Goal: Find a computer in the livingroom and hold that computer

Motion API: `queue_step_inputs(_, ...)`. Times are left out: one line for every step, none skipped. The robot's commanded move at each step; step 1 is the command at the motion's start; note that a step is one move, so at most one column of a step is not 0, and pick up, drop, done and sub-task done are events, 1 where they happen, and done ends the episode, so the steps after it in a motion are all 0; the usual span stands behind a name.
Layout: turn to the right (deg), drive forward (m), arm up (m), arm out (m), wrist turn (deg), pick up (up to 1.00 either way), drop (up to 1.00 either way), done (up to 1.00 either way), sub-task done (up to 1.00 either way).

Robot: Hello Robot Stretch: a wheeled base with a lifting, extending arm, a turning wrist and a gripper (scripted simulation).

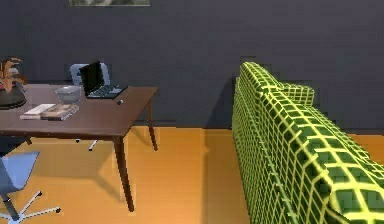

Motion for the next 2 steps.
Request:
queue_step_inputs(0.0,1.00,0.00,0.00,0.0,0.00,0.00,0.00,0.00)
queue_step_inputs(3.0,0.00,0.00,0.00,0.0,0.00,0.00,0.00,0.00)
